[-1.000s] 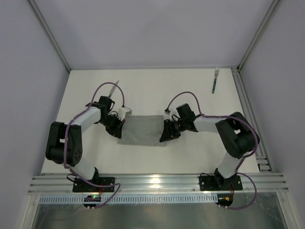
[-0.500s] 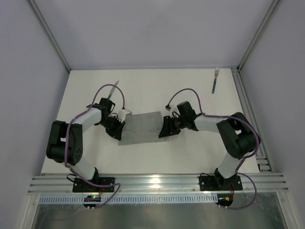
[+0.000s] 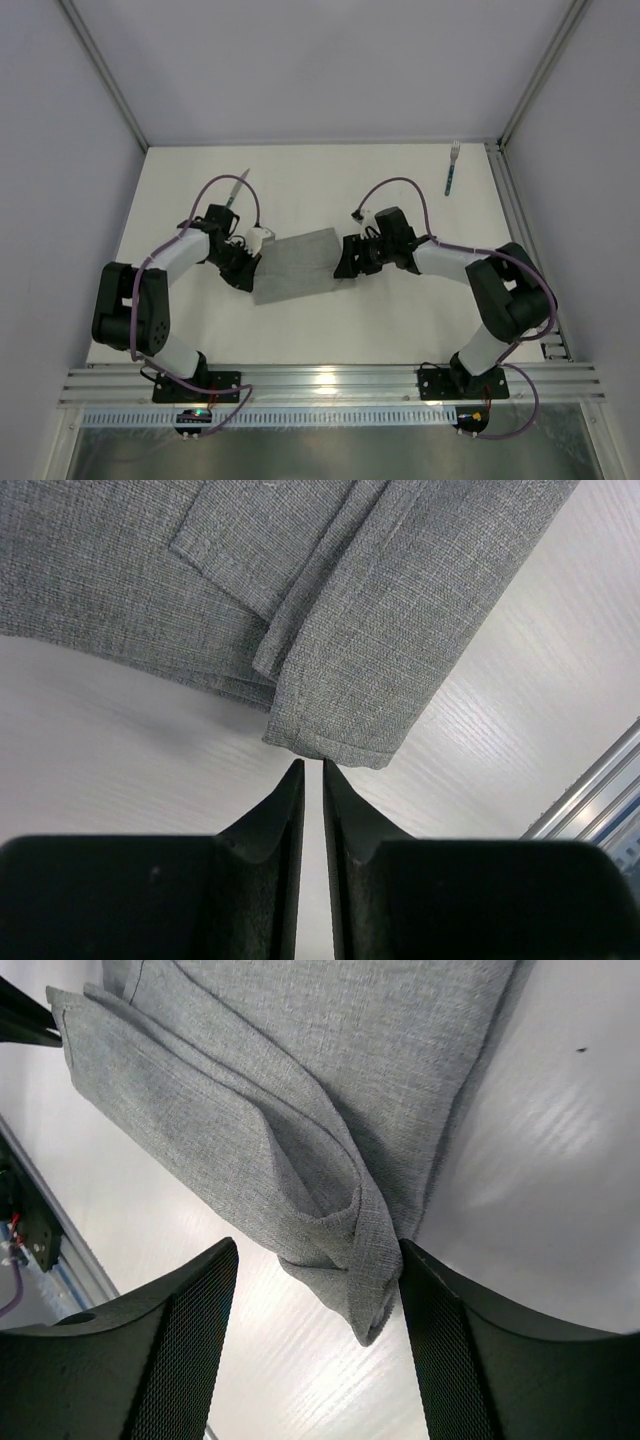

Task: Fold the napkin into a case and place the utensils inside
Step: Smooth out the 2/3-rectangle-folded napkin at the center of the board.

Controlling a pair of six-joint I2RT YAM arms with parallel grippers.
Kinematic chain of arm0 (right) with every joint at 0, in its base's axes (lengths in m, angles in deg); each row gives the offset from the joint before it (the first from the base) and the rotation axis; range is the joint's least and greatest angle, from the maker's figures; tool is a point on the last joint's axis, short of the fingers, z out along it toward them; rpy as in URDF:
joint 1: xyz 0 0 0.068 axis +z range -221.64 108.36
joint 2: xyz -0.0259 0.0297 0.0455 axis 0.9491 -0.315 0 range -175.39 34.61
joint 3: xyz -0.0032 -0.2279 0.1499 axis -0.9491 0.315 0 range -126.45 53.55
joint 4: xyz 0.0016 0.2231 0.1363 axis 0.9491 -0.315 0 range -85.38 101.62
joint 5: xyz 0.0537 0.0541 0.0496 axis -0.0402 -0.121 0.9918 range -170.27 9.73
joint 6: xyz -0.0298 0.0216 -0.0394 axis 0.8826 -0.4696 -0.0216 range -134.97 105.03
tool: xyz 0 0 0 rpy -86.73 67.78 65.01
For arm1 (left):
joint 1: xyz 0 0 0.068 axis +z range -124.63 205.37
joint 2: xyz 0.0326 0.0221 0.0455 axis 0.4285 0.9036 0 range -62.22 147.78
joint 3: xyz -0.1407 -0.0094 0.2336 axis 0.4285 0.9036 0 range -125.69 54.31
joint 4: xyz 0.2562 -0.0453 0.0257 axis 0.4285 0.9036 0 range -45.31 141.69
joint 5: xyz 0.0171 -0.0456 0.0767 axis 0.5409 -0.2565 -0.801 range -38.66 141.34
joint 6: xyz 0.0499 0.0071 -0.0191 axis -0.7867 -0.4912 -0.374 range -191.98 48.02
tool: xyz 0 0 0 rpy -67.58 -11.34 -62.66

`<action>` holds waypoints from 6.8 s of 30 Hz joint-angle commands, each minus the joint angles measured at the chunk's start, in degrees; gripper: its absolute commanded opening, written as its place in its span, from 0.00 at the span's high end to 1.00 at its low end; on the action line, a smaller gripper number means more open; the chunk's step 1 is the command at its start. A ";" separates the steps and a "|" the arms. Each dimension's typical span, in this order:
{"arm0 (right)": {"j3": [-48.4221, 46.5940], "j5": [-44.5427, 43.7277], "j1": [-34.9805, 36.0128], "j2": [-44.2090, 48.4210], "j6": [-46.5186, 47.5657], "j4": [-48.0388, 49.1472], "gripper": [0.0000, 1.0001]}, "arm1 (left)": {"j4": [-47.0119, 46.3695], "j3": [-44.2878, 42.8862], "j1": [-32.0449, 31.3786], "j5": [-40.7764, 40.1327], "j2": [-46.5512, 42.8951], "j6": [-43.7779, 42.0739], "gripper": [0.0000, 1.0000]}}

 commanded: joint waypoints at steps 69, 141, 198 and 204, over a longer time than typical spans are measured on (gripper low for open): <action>-3.11 -1.34 0.93 -2.05 5.87 -1.02 0.97 | -7.60 -14.09 -11.58 -9.25 11.26 4.97 0.57; -5.66 0.42 0.58 -1.17 2.80 -0.23 0.97 | 1.62 -6.18 -5.78 -6.34 6.59 0.41 1.00; -11.02 -6.08 -0.21 -11.02 -1.95 -4.01 0.97 | -0.22 -4.51 -7.19 -4.32 0.43 2.16 0.78; -10.85 -6.00 -0.13 -11.02 -1.16 -4.18 0.97 | -4.96 -4.07 -7.10 -9.24 3.34 4.36 1.00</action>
